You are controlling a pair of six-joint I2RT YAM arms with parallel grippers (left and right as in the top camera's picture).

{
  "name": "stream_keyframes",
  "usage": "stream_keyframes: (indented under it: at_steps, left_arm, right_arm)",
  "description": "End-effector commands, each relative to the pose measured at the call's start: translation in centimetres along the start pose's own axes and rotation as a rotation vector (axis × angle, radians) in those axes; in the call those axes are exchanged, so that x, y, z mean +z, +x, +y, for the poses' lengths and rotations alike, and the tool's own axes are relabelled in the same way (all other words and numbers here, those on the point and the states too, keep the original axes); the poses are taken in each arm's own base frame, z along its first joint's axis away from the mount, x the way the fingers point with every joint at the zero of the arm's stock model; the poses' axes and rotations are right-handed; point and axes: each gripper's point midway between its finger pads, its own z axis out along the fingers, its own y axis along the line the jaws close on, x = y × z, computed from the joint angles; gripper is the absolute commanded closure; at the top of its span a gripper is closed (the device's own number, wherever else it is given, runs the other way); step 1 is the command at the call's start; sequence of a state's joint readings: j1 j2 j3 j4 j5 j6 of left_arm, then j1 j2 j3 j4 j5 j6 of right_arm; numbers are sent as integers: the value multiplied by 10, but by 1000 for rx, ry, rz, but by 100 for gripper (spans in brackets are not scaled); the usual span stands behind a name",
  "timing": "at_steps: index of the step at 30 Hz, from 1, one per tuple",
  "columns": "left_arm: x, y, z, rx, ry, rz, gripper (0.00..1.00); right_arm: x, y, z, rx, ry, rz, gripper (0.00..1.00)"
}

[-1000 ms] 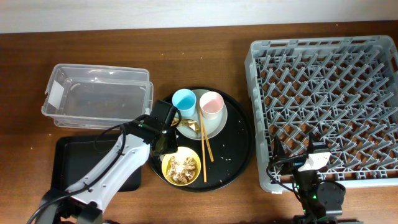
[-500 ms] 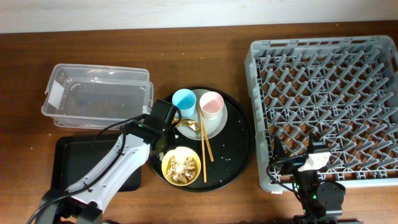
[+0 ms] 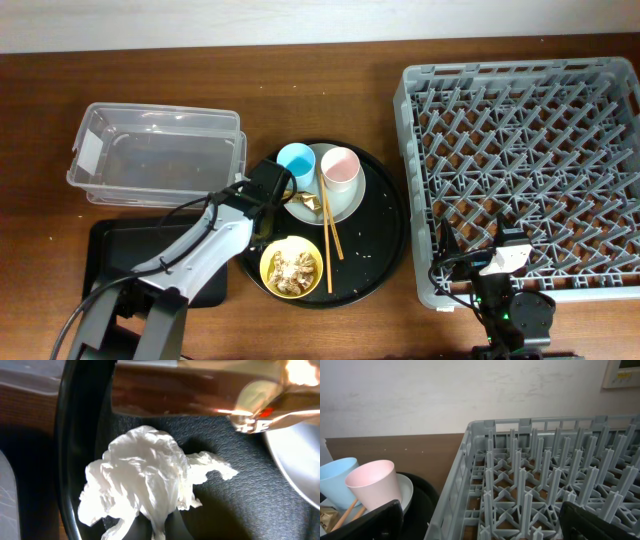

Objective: Sort waste into correct bins and load items into the dishwasher rack
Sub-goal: 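Grasp the white tissue with the left gripper and drop it in the clear bin, then reach the left gripper to the gold wrapper beside the plate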

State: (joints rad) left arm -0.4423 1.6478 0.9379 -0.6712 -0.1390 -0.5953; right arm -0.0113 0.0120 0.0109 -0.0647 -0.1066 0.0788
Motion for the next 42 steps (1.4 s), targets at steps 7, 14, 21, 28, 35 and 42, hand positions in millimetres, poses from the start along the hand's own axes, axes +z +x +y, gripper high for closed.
stream_keyframes:
  at_steps: [7,14,21,28,35,42]
  left_arm:
    - [-86,-46,-13,28,83,-167,99]
    - [-143,-89,25,-46,-30,-418,99]
    - [-133,-124,83,-210,-156,-471,100]
    - [-79,-133,111,-279,-208,-358,92]
    - [-70,-140,109,-210,-215,-351,2]
    - [-118,-144,65,-160,73,-367,19]
  right_arm:
    - [0,3,1,5,-6,7,2]
    - [0,3,1,4,-6,6,2]
    - [0,3,1,5,-6,7,2]
    - [0,3,1,5,-6,7,2]
    - [0,3,1,4,-6,6,2]
    - [0,3,1,4,-6,6,2]
